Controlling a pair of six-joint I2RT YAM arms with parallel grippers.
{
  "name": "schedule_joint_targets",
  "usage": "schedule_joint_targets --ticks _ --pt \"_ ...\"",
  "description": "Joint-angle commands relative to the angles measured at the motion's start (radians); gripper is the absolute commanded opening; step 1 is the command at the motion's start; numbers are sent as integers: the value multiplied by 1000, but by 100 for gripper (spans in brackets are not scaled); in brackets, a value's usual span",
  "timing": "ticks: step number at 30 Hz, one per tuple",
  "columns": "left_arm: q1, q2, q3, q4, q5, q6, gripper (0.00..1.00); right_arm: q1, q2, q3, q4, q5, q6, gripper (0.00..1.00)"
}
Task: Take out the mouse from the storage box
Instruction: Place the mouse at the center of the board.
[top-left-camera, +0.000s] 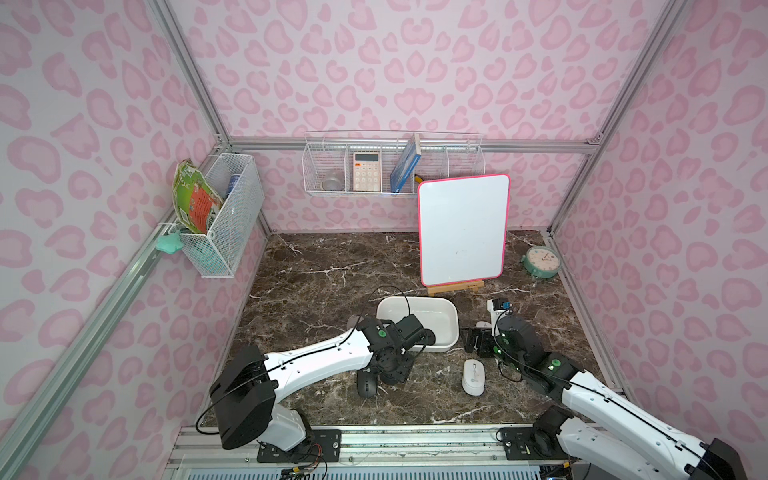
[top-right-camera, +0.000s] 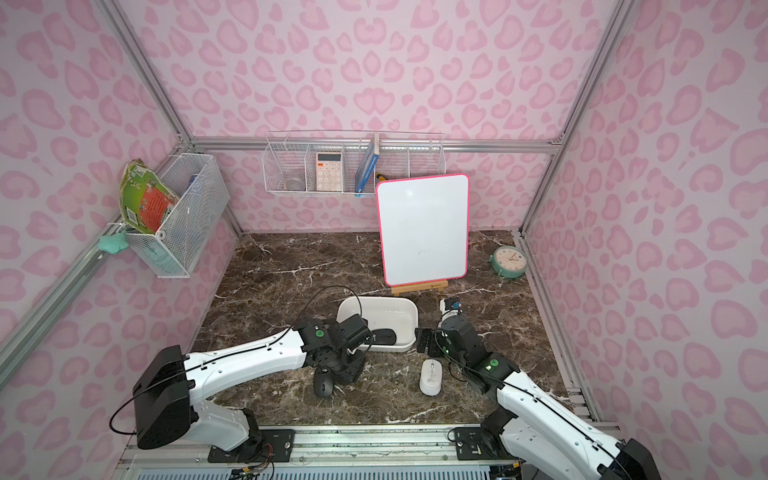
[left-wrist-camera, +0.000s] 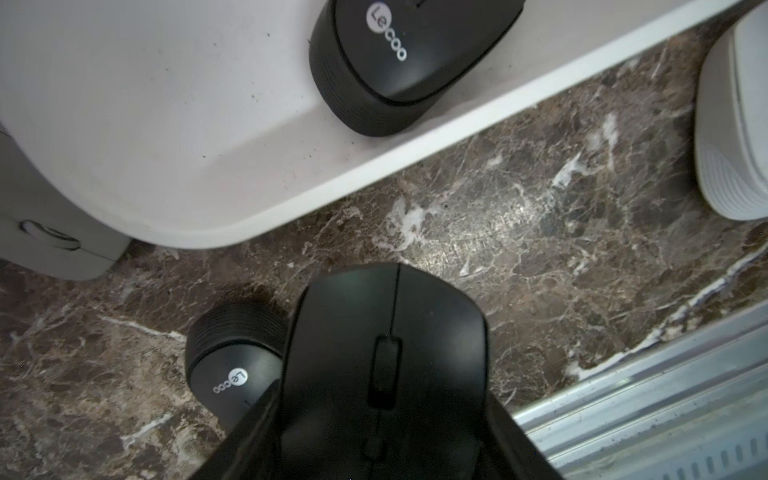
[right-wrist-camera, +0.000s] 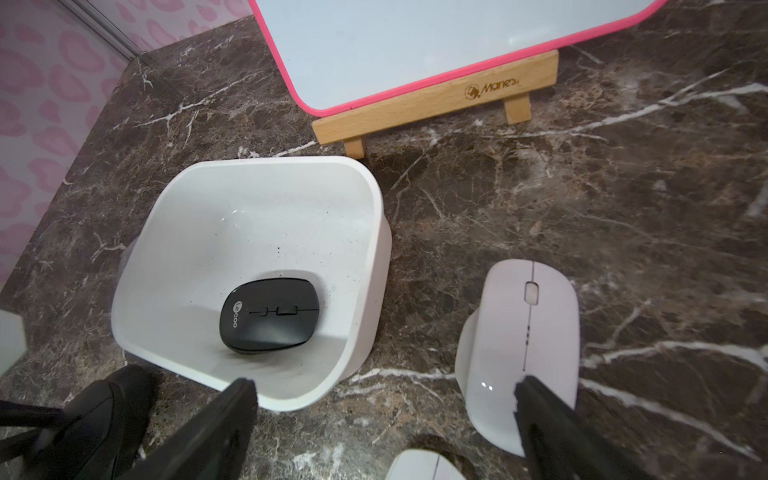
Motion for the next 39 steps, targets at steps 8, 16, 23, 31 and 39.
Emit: schedule_joint_targets --ticks 8,16,23,31,39 --pt "-51 37 -96 144 18 -26 52 -1 4 16 45 -36 -13 99" --pt "-56 83 -127 186 15 -14 59 1 -12 13 37 -44 0 98" --pt "-58 82 -116 199 21 -5 73 1 -20 12 30 -46 2 98" --pt "-58 20 -139 218 4 3 84 7 3 26 37 -82 -39 99" --pt "-27 -158 -208 291 -33 -2 88 108 177 118 21 -76 -137 99"
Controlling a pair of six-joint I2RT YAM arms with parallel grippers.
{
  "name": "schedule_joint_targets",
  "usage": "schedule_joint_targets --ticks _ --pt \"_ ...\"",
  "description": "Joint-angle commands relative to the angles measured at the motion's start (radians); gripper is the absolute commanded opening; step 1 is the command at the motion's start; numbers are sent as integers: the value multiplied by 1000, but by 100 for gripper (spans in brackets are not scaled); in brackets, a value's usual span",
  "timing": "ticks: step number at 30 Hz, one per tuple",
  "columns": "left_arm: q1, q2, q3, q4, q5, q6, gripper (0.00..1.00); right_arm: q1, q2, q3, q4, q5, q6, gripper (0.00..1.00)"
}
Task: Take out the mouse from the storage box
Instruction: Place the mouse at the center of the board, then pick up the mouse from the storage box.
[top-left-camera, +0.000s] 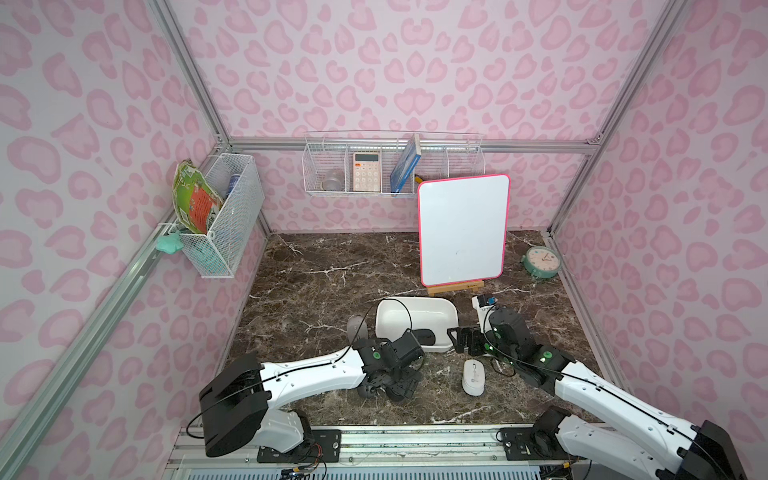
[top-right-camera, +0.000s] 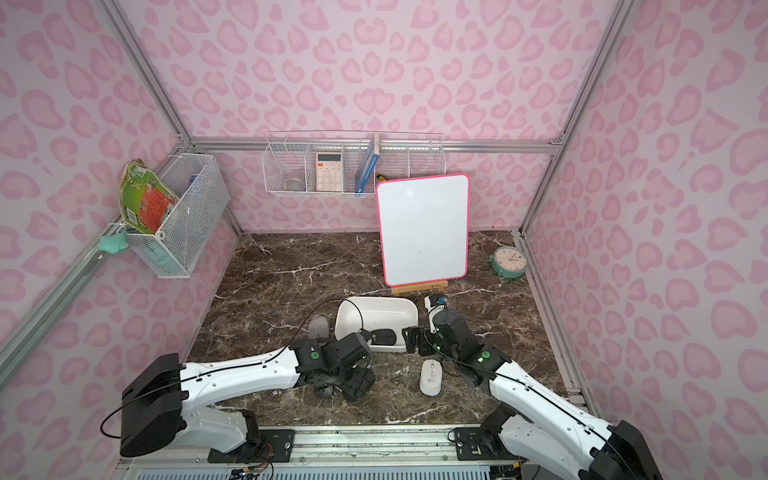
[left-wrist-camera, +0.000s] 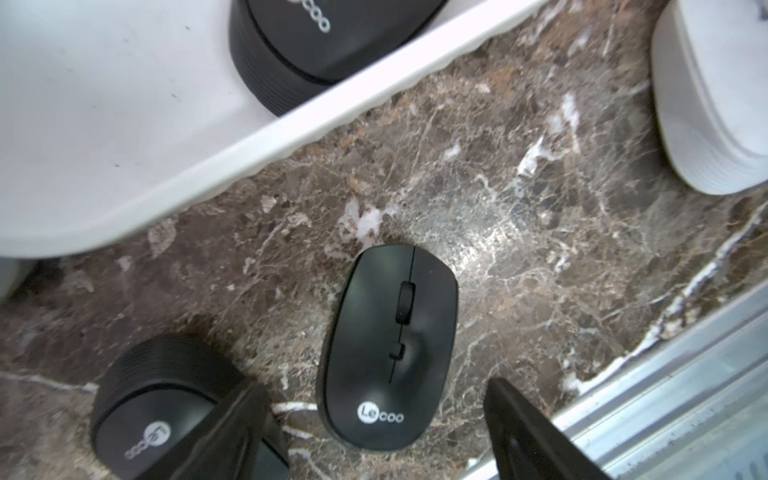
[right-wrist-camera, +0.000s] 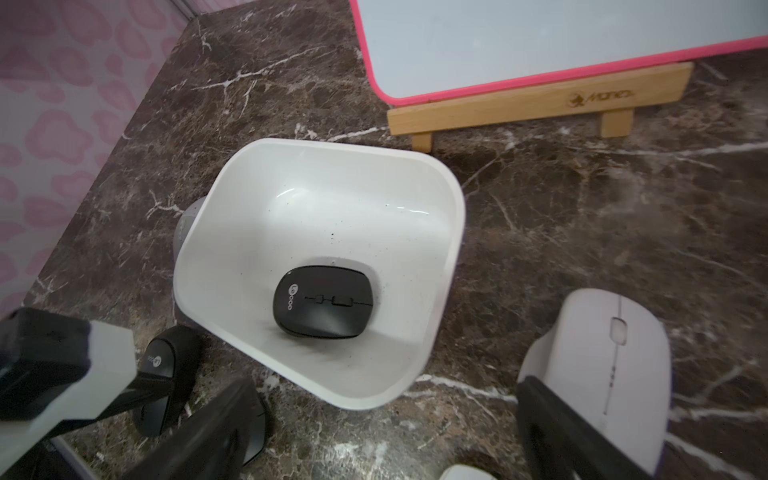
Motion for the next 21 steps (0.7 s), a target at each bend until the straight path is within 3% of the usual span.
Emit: schedule_joint_targets --ticks 1,10,21 --pt "34 -65 -23 59 -5 2 89 50 85 58 -31 41 -70 99" --pt "181 -302 -168 159 -10 -71 91 70 295 234 -124 -59 -186 96" --pt "219 -492 -259 141 -69 -92 94 67 531 390 -228 -87 -271 90"
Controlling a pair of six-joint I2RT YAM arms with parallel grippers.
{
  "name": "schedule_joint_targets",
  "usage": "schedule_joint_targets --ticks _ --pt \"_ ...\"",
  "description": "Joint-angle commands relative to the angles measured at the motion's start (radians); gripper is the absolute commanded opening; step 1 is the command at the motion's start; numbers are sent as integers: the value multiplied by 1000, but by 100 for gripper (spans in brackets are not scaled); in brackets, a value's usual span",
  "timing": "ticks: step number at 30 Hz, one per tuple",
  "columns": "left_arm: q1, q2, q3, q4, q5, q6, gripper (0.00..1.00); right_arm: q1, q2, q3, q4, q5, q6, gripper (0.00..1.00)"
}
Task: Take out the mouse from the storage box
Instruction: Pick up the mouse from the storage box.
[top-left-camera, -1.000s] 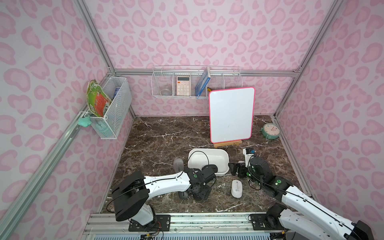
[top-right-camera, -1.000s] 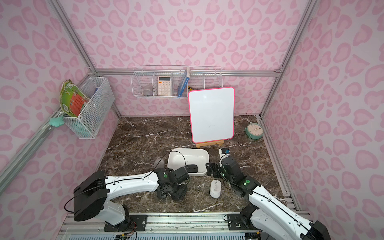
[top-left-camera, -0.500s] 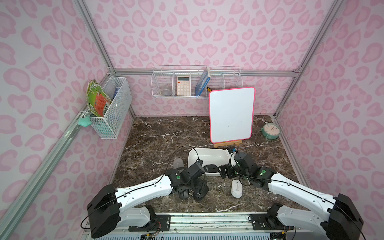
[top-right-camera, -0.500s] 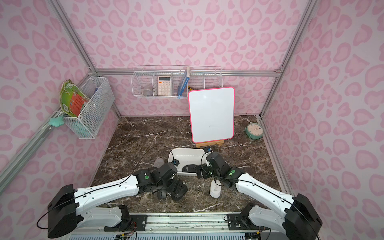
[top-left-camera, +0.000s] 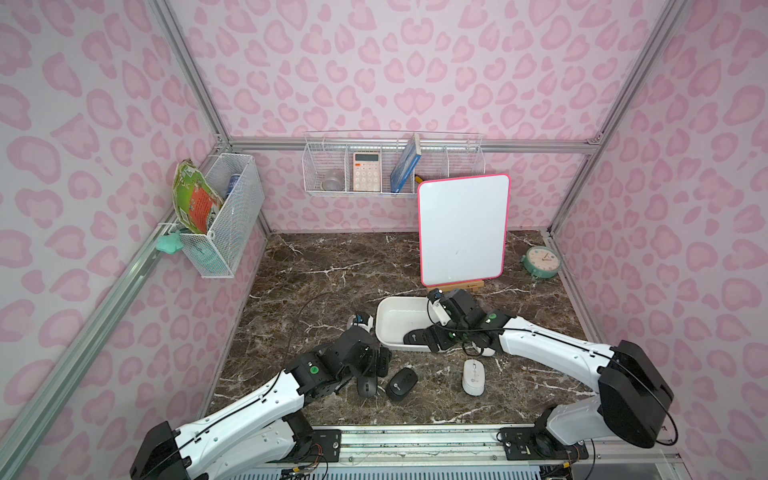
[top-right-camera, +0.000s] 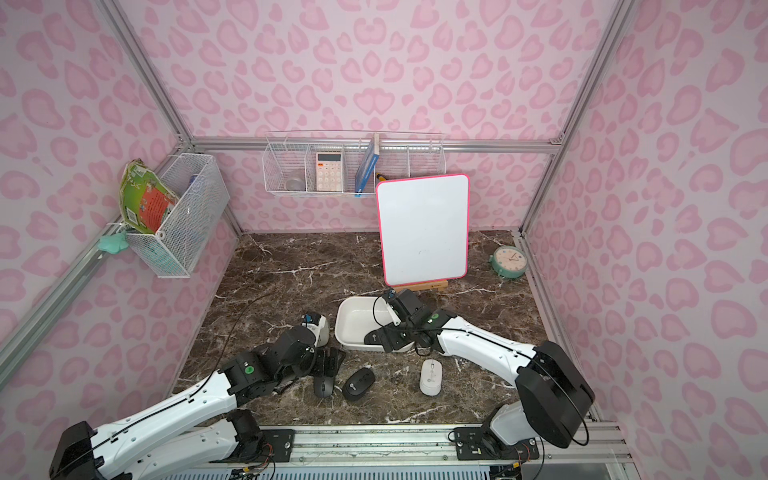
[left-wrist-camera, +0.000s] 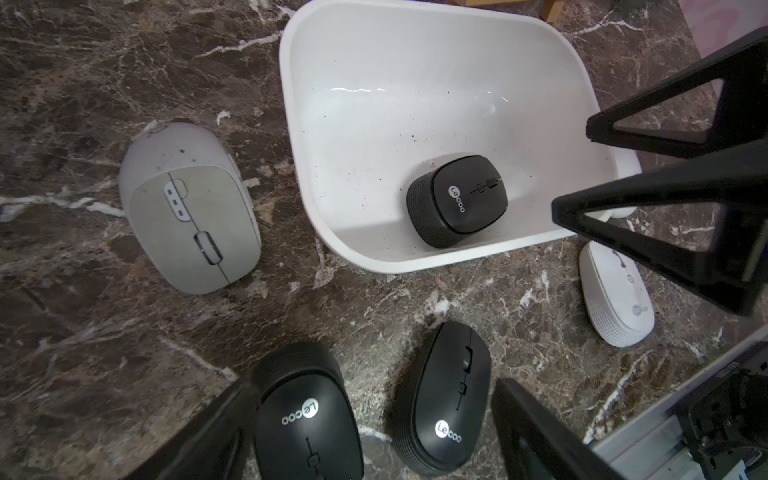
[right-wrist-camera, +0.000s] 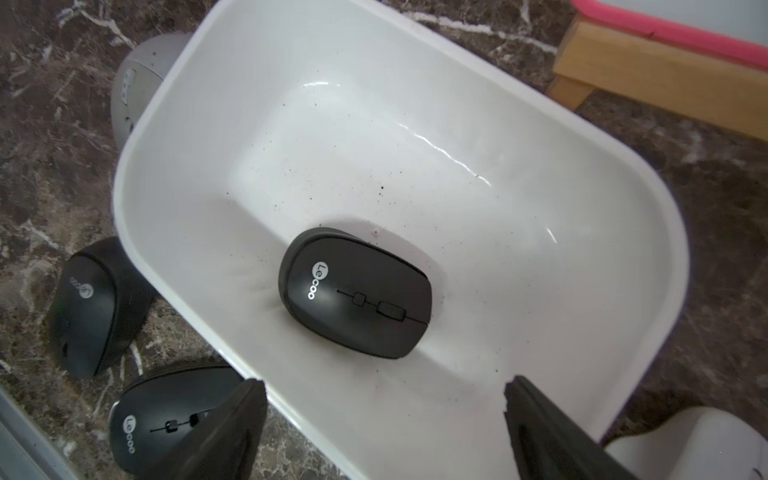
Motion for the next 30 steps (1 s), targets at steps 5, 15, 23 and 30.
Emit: schedule_joint_targets --ticks 5,15,23,30 --pt "13 -46 -40 34 -28 -3 97 -1 121 107 -86 -23 -57 86" --pt "28 -75 -37 44 21 12 97 -28 267 180 -113 -42 -99 81" --pt "32 -89 -49 50 19 9 97 -44 347 248 -73 19 -92 80" --pt "33 -84 -58 57 21 -5 97 -48 406 329 -69 77 -85 77"
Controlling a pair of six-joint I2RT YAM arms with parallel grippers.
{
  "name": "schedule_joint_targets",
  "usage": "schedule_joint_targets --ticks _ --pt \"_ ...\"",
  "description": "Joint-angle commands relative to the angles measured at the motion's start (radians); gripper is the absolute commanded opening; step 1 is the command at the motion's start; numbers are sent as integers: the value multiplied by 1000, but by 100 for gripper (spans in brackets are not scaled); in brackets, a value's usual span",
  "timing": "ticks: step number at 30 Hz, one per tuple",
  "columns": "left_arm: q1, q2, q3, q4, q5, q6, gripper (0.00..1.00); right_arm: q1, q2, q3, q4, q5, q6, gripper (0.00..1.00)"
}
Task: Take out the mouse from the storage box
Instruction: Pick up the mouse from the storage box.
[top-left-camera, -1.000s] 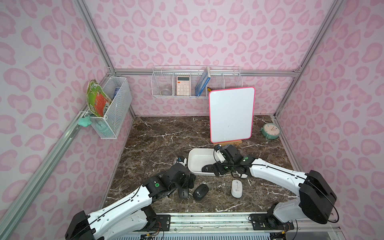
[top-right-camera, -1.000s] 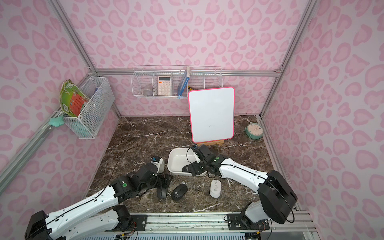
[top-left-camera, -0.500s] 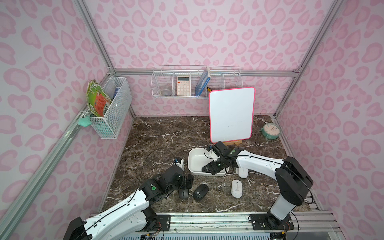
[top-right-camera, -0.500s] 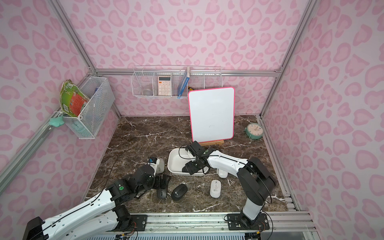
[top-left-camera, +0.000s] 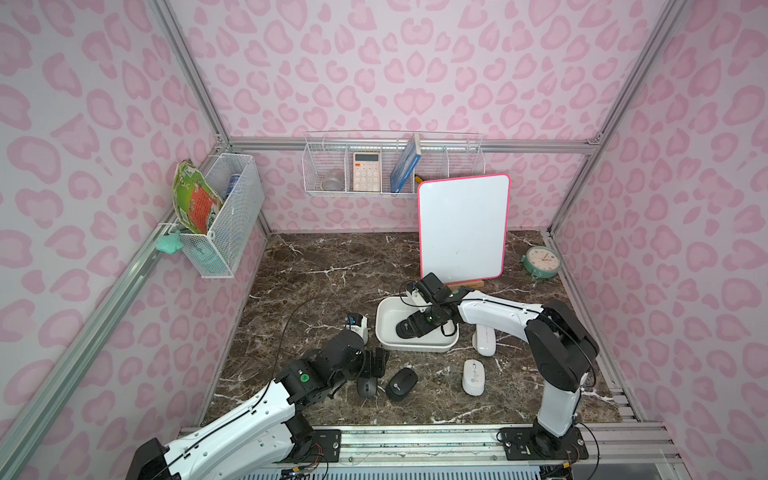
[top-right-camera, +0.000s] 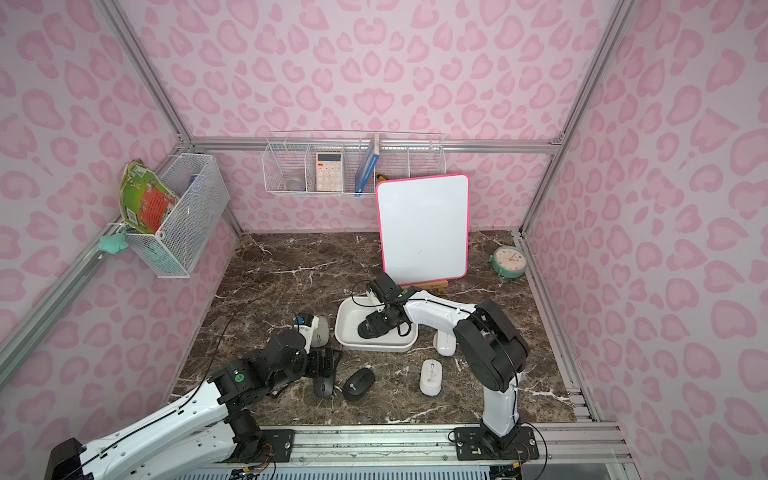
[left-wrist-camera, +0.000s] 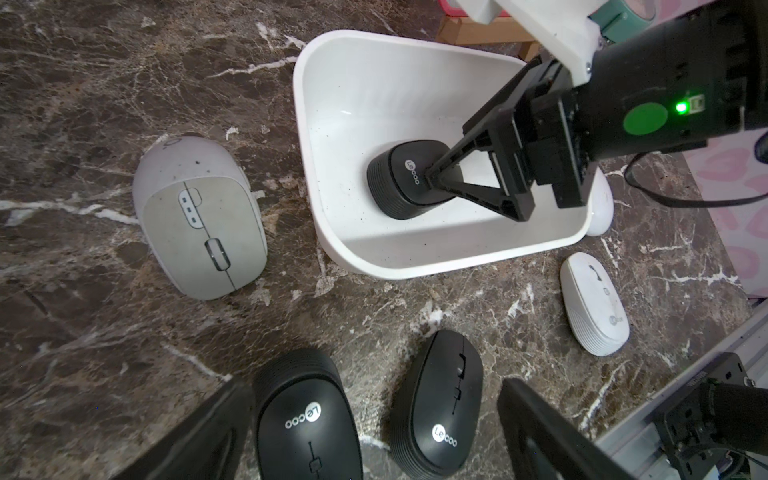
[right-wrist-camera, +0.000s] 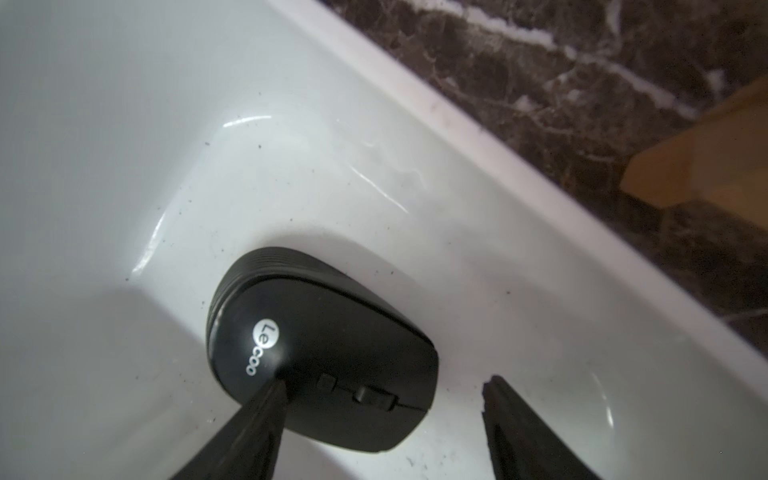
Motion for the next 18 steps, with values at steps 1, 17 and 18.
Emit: schedule_joint_targets --ticks 1,17,18 --pt "1 1 0 3 -1 -6 97 -2 7 23 -22 65 2 77" --pt "1 -1 13 2 -27 -10 98 68 -37 36 -10 30 -190 87" --pt "1 1 12 3 -27 -9 98 68 -37 32 -4 33 -206 87"
